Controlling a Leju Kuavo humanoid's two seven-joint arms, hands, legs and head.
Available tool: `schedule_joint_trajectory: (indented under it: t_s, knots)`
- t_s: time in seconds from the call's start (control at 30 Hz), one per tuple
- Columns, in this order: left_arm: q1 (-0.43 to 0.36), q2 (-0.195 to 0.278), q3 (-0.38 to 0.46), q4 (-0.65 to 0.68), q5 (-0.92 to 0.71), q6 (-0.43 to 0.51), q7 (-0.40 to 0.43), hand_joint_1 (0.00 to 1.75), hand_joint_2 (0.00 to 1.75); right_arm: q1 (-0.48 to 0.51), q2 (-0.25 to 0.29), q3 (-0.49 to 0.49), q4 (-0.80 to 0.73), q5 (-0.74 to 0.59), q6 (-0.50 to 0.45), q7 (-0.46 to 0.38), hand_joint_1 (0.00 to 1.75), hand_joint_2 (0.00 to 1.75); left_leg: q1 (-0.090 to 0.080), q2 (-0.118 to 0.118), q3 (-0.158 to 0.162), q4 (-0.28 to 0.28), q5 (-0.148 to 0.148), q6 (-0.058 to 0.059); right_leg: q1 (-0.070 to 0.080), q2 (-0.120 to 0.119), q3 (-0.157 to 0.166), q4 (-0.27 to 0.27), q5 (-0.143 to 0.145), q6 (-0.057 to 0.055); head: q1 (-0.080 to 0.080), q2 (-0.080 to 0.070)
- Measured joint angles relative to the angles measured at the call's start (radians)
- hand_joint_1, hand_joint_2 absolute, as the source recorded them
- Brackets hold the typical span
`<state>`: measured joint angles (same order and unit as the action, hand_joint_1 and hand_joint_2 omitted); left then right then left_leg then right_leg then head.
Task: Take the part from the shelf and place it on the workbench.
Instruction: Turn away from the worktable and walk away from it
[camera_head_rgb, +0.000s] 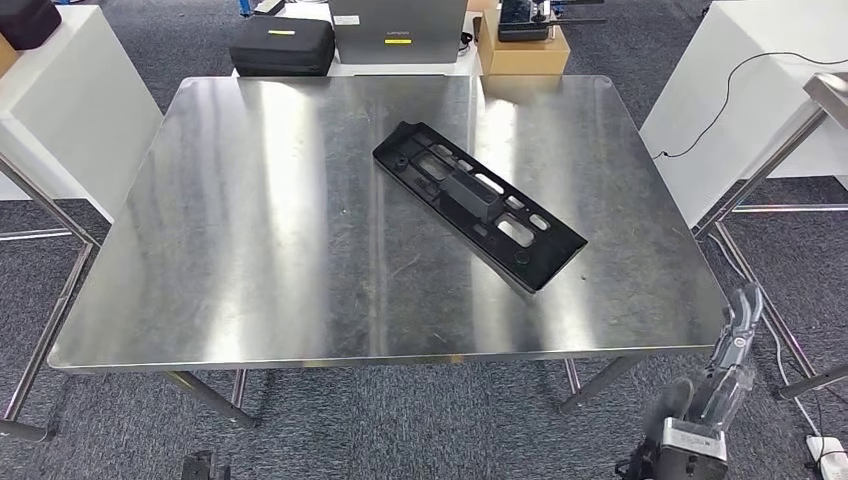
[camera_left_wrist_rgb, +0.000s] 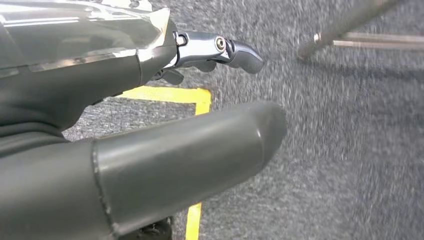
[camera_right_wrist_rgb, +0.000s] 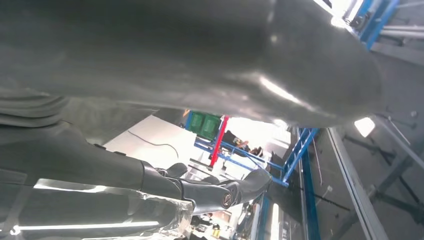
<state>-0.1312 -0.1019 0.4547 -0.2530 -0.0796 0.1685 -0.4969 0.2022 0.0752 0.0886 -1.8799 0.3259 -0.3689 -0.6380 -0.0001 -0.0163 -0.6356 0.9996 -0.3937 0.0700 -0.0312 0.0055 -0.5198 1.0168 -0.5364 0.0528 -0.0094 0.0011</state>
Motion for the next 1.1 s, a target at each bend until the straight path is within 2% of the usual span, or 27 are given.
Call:
schedule_joint_trajectory:
  t_s: [0.07, 0.1, 0.13, 0.17, 0.2, 0.23, 0.3, 0.33, 0.43, 0.47, 0.5, 0.53, 0.6, 0.63, 0.67, 0.7, 0.73, 0.8, 0.83, 0.87, 0.97, 1.0, 1.03, 1.1]
  knots:
    - [0.006, 0.001, 0.01, 0.0, 0.004, 0.0, -0.001, 0.0, 0.0, 0.022, 0.003, 0.001, -0.006, 0.009, 0.005, -0.004, 0.0, 0.0, 0.001, 0.004, 0.001, -0.004, 0.002, 0.004, 0.002, -0.001, -0.054, 0.122, -0.065, -0.013, 0.003, 0.0]
    - [0.009, 0.001, 0.013, 0.0, 0.004, 0.0, -0.002, 0.0, 0.0, 0.03, 0.004, 0.001, -0.007, 0.014, 0.006, -0.005, 0.0, 0.0, 0.0, 0.005, -0.001, -0.004, 0.003, 0.005, 0.002, -0.001, -0.084, 0.192, -0.093, -0.015, 0.004, 0.0]
    - [0.012, 0.001, 0.016, 0.001, 0.004, 0.0, -0.002, 0.0, 0.0, 0.037, 0.005, 0.001, -0.008, 0.018, 0.008, -0.006, 0.0, 0.0, -0.001, 0.006, -0.003, -0.004, 0.004, 0.004, 0.002, -0.001, -0.102, 0.237, -0.107, -0.014, 0.004, 0.0]
    - [0.014, 0.001, 0.019, 0.001, 0.004, -0.001, -0.002, 0.0, 0.0, 0.043, 0.006, 0.001, -0.008, 0.025, 0.01, -0.006, 0.0, 0.0, -0.001, 0.007, -0.005, -0.004, 0.006, 0.003, 0.002, -0.001, -0.102, 0.245, -0.106, -0.009, 0.004, 0.0]
    - [0.017, 0.0, 0.023, 0.002, 0.004, -0.002, -0.001, 0.0, 0.0, 0.047, 0.008, 0.001, -0.008, 0.032, 0.013, -0.005, 0.0, 0.0, -0.001, 0.007, -0.008, -0.003, 0.01, 0.001, 0.002, -0.001, -0.08, 0.211, -0.09, -0.001, 0.005, 0.0]
    - [0.018, 0.0, 0.027, 0.003, 0.004, -0.003, -0.001, 0.0, 0.0, 0.049, 0.01, 0.001, -0.009, 0.039, 0.016, -0.003, 0.0, 0.0, 0.0, 0.007, -0.01, -0.003, 0.014, -0.003, 0.002, -0.001, -0.039, 0.14, -0.066, 0.005, 0.005, 0.0]
    - [0.022, 0.0, 0.032, 0.004, 0.004, -0.006, -0.002, 0.0, 0.0, 0.053, 0.014, 0.001, -0.011, 0.05, 0.023, 0.004, 0.0, 0.0, -0.002, 0.006, -0.014, -0.001, 0.022, -0.014, 0.005, -0.001, 0.035, 0.008, -0.018, 0.006, 0.005, 0.0]
    - [0.023, 0.0, 0.035, 0.005, 0.004, -0.007, -0.002, 0.0, 0.0, 0.055, 0.017, 0.0, -0.012, 0.053, 0.026, 0.008, 0.0, 0.0, -0.003, 0.005, -0.014, 0.001, 0.026, -0.02, 0.007, -0.001, 0.051, -0.025, -0.005, 0.001, 0.005, 0.0]
    - [0.028, 0.001, 0.043, 0.005, 0.004, -0.007, -0.003, 0.0, 0.0, 0.064, 0.024, 0.0, -0.014, 0.054, 0.038, 0.018, 0.0, 0.0, 0.0, 0.003, -0.017, -0.001, 0.037, -0.043, 0.011, -0.001, 0.037, -0.036, 0.015, -0.025, 0.003, 0.0]
    - [0.03, 0.001, 0.047, 0.005, 0.004, -0.005, -0.003, 0.0, 0.0, 0.067, 0.027, 0.0, -0.014, 0.054, 0.043, 0.022, 0.0, 0.0, 0.003, 0.004, -0.023, 0.005, 0.025, -0.051, 0.009, -0.002, 0.03, -0.037, 0.024, -0.034, 0.003, 0.0]
    - [0.032, 0.001, 0.051, 0.006, 0.003, -0.002, -0.004, 0.0, 0.0, 0.069, 0.031, -0.001, -0.014, 0.054, 0.049, 0.025, 0.0, 0.0, 0.005, 0.005, -0.031, 0.023, -0.004, -0.059, 0.007, -0.003, 0.022, -0.039, 0.034, -0.044, 0.001, 0.0]
    - [0.033, 0.001, 0.055, 0.006, 0.003, 0.0, -0.004, 0.0, 0.0, 0.072, 0.034, -0.001, -0.014, 0.054, 0.055, 0.029, 0.0, 0.0, 0.008, 0.007, -0.044, 0.062, -0.05, -0.065, 0.006, -0.005, 0.012, -0.04, 0.044, -0.05, -0.002, 0.0]
    - [0.034, 0.0, 0.059, 0.006, 0.003, 0.003, -0.004, 0.0, 0.0, 0.076, 0.041, -0.003, -0.011, 0.054, 0.069, 0.036, 0.0, 0.0, 0.011, 0.009, -0.072, 0.179, -0.155, -0.077, 0.008, -0.007, -0.006, -0.039, 0.062, -0.055, -0.009, 0.0]
    - [0.034, 0.0, 0.062, 0.006, 0.003, 0.005, -0.004, 0.0, 0.0, 0.078, 0.044, -0.004, -0.009, 0.054, 0.077, 0.04, 0.0, 0.0, 0.012, 0.009, -0.078, 0.231, -0.183, -0.08, 0.008, -0.008, -0.016, -0.038, 0.071, -0.054, -0.011, 0.0]
    - [0.034, 0.0, 0.065, 0.006, 0.002, 0.008, -0.005, 0.0, 0.0, 0.079, 0.048, -0.007, -0.006, 0.055, 0.084, 0.043, 0.0, 0.0, 0.012, 0.01, -0.07, 0.257, -0.19, -0.082, 0.009, -0.008, -0.026, -0.036, 0.079, -0.053, -0.011, 0.0]
    - [0.035, 0.0, 0.069, 0.007, 0.0, 0.012, -0.005, 0.0, 0.0, 0.079, 0.053, -0.01, -0.003, 0.055, 0.09, 0.046, 0.0, 0.0, 0.013, 0.01, -0.041, 0.243, -0.176, -0.082, 0.009, -0.009, -0.036, -0.035, 0.087, -0.05, -0.012, 0.0]
    - [0.035, -0.001, 0.073, 0.007, -0.002, 0.016, -0.006, 0.0, 0.0, 0.08, 0.057, -0.014, -0.001, 0.057, 0.095, 0.048, 0.0, 0.0, 0.013, 0.011, 0.005, 0.193, -0.153, -0.08, 0.009, -0.009, -0.044, -0.034, 0.093, -0.047, -0.013, 0.0]
    - [0.034, -0.001, 0.079, 0.007, -0.005, 0.021, -0.007, 0.0, 0.0, 0.08, 0.064, -0.019, 0.002, 0.061, 0.101, 0.051, 0.0, 0.0, 0.011, 0.011, 0.11, 0.055, -0.124, -0.071, 0.01, -0.009, -0.052, -0.033, 0.103, -0.037, -0.014, 0.0]
    - [0.033, -0.001, 0.081, 0.007, -0.006, 0.022, -0.008, 0.0, 0.0, 0.079, 0.067, -0.02, 0.003, 0.063, 0.104, 0.052, 0.0, 0.0, 0.009, 0.01, 0.14, 0.011, -0.118, -0.063, 0.011, -0.009, -0.053, -0.033, 0.108, -0.031, -0.013, 0.0]
    - [0.032, -0.002, 0.083, 0.007, -0.006, 0.022, -0.008, 0.0, 0.0, 0.079, 0.069, -0.021, 0.004, 0.065, 0.107, 0.053, 0.0, 0.0, 0.006, 0.009, 0.153, -0.011, -0.119, -0.056, 0.012, -0.009, -0.054, -0.033, 0.113, -0.025, -0.013, 0.0]
    - [0.032, -0.004, 0.084, 0.007, -0.007, 0.022, -0.008, 0.0, 0.0, 0.08, 0.074, -0.026, 0.012, 0.067, 0.117, 0.06, 0.0, 0.0, 0.001, 0.009, 0.142, -0.017, -0.107, -0.035, 0.011, -0.009, -0.058, -0.036, 0.127, -0.007, -0.013, 0.0]
    - [0.032, -0.005, 0.085, 0.007, -0.007, 0.023, -0.008, 0.0, 0.0, 0.08, 0.075, -0.03, 0.017, 0.068, 0.119, 0.063, 0.0, 0.0, 0.003, 0.011, 0.136, -0.021, -0.099, -0.027, 0.01, -0.009, -0.064, -0.03, 0.12, -0.005, -0.012, 0.0]
    - [0.031, -0.007, 0.085, 0.006, -0.009, 0.024, -0.008, 0.0, 0.0, 0.079, 0.076, -0.035, 0.025, 0.068, 0.12, 0.066, 0.0, 0.0, 0.005, 0.013, 0.129, -0.025, -0.09, -0.018, 0.01, -0.008, -0.075, -0.01, 0.101, -0.007, -0.01, 0.0]
    - [0.03, -0.01, 0.087, 0.006, -0.014, 0.03, -0.009, 0.0, 0.0, 0.076, 0.078, -0.047, 0.054, 0.07, 0.119, 0.081, 0.0, 0.0, 0.005, 0.018, 0.106, -0.029, -0.069, -0.004, 0.01, -0.006, -0.113, 0.089, 0.022, -0.019, -0.003, 0.0]
